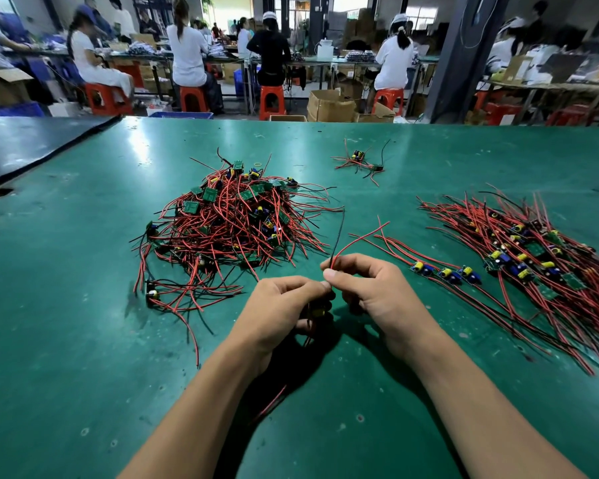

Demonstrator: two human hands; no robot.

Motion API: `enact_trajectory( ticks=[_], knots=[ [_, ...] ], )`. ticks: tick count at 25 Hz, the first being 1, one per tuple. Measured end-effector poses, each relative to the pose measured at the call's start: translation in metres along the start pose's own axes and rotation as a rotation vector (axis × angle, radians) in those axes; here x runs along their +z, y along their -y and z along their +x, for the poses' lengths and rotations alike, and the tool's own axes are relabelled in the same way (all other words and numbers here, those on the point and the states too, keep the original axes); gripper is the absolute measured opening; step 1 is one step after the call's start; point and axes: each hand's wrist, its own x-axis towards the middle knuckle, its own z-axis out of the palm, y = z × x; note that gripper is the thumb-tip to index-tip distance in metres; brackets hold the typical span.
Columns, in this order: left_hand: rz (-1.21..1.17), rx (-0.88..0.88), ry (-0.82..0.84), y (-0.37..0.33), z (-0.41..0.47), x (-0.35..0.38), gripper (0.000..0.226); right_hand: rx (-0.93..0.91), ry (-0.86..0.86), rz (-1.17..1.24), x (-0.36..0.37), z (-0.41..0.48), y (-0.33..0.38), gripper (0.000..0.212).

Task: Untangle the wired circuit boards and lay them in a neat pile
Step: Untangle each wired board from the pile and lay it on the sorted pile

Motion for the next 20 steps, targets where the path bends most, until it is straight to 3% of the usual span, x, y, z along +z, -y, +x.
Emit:
enact_trajectory(
  ticks=[4, 7, 12, 20],
  knots=[
    [0.013, 0.020, -0.045, 0.004, 0.000, 0.002, 0.013, 0.090, 0.065, 0.099, 0.005, -0.003, -0.003, 0.006],
    [0.039, 0.029, -0.091, 0.005, -0.001, 0.003, 0.011, 0.051, 0.050, -0.062, 0.008, -0.001, -0.010, 0.010],
    [0.075, 0.034, -0.106, 0.004, -0.001, 0.005, 0.014, -0.087, -0.114, -0.306, 0.007, 0.005, -0.014, 0.011],
    [0.058, -0.013, -0.015, 0.002, -0.005, 0.006, 0.020, -0.034, -0.272, -0.053, -0.009, 0.015, -0.018, 0.008]
  ],
)
